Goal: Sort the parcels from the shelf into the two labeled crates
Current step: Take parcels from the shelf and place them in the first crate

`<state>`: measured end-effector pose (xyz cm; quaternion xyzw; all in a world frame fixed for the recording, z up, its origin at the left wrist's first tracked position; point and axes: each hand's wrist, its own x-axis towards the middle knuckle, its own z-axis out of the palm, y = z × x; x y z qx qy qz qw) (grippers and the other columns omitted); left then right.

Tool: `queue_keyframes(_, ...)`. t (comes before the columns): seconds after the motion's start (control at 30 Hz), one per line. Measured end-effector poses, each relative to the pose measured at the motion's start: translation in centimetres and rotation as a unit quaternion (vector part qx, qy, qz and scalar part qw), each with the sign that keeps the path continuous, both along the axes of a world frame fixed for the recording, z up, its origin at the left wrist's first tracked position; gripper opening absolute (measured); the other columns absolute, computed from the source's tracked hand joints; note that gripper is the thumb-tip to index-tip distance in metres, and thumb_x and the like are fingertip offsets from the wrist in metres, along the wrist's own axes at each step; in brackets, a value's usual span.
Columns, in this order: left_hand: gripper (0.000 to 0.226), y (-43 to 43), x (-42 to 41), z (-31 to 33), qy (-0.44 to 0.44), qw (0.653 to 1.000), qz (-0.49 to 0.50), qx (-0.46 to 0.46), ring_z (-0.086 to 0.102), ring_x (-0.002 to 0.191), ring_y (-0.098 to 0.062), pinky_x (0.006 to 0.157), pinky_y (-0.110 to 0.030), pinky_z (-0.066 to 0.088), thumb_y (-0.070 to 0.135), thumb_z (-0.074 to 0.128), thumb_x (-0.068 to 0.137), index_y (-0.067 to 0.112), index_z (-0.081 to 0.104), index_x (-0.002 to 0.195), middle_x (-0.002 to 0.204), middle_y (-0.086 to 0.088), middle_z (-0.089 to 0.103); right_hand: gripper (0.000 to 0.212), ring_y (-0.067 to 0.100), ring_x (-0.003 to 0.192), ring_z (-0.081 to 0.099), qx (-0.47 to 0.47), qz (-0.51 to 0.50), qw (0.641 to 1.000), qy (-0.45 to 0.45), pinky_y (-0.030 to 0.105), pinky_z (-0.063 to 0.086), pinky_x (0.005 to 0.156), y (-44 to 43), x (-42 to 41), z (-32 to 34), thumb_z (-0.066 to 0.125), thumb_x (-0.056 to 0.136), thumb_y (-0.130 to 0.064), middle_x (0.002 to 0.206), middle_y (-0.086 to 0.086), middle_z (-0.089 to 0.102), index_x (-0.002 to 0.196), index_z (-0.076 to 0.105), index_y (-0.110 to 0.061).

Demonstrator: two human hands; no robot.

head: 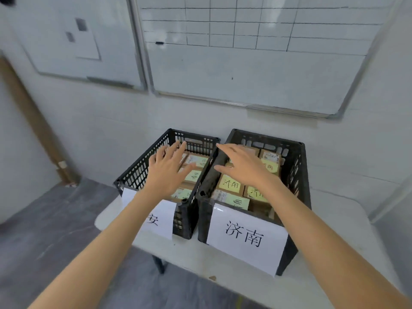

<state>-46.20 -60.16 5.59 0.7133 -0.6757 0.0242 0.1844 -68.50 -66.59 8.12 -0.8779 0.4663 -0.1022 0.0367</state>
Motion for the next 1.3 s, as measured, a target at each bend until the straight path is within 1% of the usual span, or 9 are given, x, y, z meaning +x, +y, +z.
queue_keyframes(0.1, 0.069, 6.4, 2.2, 0.6, -0.002, 0.998, 0.062, -0.012, 0.012, 0.146, -0.023, 0.115, -0.048, 0.015, 0.064, 0.028, 0.095, 0.031, 0.014, 0.155, 0.161, 0.007, 0.016, 0.076, 0.021, 0.148, 0.024, -0.003, 0.067, 0.998, -0.019, 0.046, 0.03, 0.114, 3.5, 3.5, 0.8, 0.043, 0.094, -0.064, 0.163, -0.001, 0.02, 0.157, 0.014, -0.032)
queue_keyframes(0.2, 0.069, 13.6, 4.7, 1.1, 0.0, 0.991, 0.135, -0.017, 0.012, 0.147, -0.023, 0.115, -0.045, 0.013, 0.063, 0.03, 0.095, 0.031, 0.014, 0.155, 0.162, 0.007, 0.016, 0.077, 0.018, 0.148, 0.023, -0.001, 0.134, 0.99, -0.042, 0.043, 0.028, 0.116, 7.6, 8.1, 1.4, 0.045, 0.093, -0.064, 0.163, -0.002, 0.02, 0.157, 0.015, -0.032)
queue_keyframes(0.4, 0.072, 29.0, 10.4, 2.1, 0.0, 0.955, 0.294, -0.032, 0.011, 0.147, -0.022, 0.115, -0.042, 0.013, 0.062, 0.035, 0.095, 0.03, 0.012, 0.155, 0.162, 0.008, 0.014, 0.083, 0.019, 0.146, 0.027, 0.022, 0.272, 0.958, -0.083, 0.039, 0.031, 0.113, 17.7, 19.1, 2.6, 0.053, 0.09, -0.063, 0.161, -0.001, 0.026, 0.157, 0.015, -0.031)
queue_keyframes(0.53, 0.074, 39.5, 13.9, 2.5, 0.006, 0.916, 0.399, -0.041, 0.011, 0.147, -0.019, 0.117, -0.04, 0.013, 0.063, 0.036, 0.095, 0.031, 0.009, 0.155, 0.162, 0.008, 0.014, 0.085, 0.014, 0.147, 0.025, 0.042, 0.367, 0.923, -0.111, 0.039, 0.032, 0.111, 26.1, 26.3, 3.2, 0.055, 0.088, -0.065, 0.161, -0.006, 0.025, 0.156, 0.014, -0.035)
queue_keyframes(0.63, 0.074, 47.4, 16.1, 2.7, 0.008, 0.882, 0.469, -0.049, 0.014, 0.147, -0.02, 0.115, -0.04, 0.014, 0.064, 0.036, 0.094, 0.03, 0.011, 0.155, 0.162, 0.007, 0.016, 0.085, 0.015, 0.148, 0.022, 0.052, 0.437, 0.893, -0.098, 0.042, 0.032, 0.113, 32.9, 31.0, 3.4, 0.053, 0.089, -0.066, 0.163, -0.005, 0.02, 0.156, 0.009, -0.038)
queue_keyframes(0.73, 0.075, 55.8, 17.6, 2.7, 0.005, 0.844, 0.534, -0.051, 0.016, 0.146, -0.02, 0.115, -0.04, 0.015, 0.064, 0.036, 0.094, 0.027, 0.012, 0.155, 0.162, 0.006, 0.016, 0.086, 0.016, 0.149, 0.021, 0.056, 0.509, 0.855, -0.08, 0.047, 0.031, 0.115, 40.3, 35.5, 3.3, 0.052, 0.089, -0.066, 0.164, -0.005, 0.016, 0.157, 0.008, -0.036)
queue_keyframes(0.87, 0.077, 67.5, 19.0, 2.8, 0.011, 0.792, 0.608, -0.06, 0.018, 0.146, -0.019, 0.115, -0.04, 0.017, 0.064, 0.038, 0.093, 0.027, 0.012, 0.156, 0.162, 0.005, 0.016, 0.087, 0.019, 0.148, 0.022, 0.059, 0.586, 0.805, -0.073, 0.043, 0.029, 0.117, 51.7, 41.0, 3.2, 0.055, 0.089, -0.063, 0.164, -0.004, 0.017, 0.157, 0.011, -0.033)
queue_keyframes(1.07, 0.078, 85.0, 20.8, 3.8, 0.002, 0.726, 0.687, -0.044, 0.022, 0.146, -0.02, 0.116, -0.047, 0.018, 0.065, 0.039, 0.093, 0.026, 0.012, 0.155, 0.162, 0.004, 0.015, 0.085, 0.017, 0.149, 0.02, 0.07, 0.663, 0.74, -0.085, 0.04, 0.028, 0.116, 70.0, 47.6, 3.4, 0.055, 0.088, -0.064, 0.163, -0.005, 0.018, 0.156, 0.013, -0.034)
queue_keyframes(1.3, 0.079, 101.9, 22.1, 4.0, -0.002, 0.668, 0.742, -0.051, 0.02, 0.147, -0.021, 0.117, -0.049, 0.021, 0.066, 0.039, 0.092, 0.028, 0.01, 0.156, 0.162, 0.003, 0.014, 0.082, 0.019, 0.144, 0.029, 0.09, 0.724, 0.678, -0.091, 0.041, 0.035, 0.111, 88.2, 52.5, 2.9, 0.055, 0.09, -0.061, 0.161, -0.006, 0.023, 0.156, 0.015, -0.034)
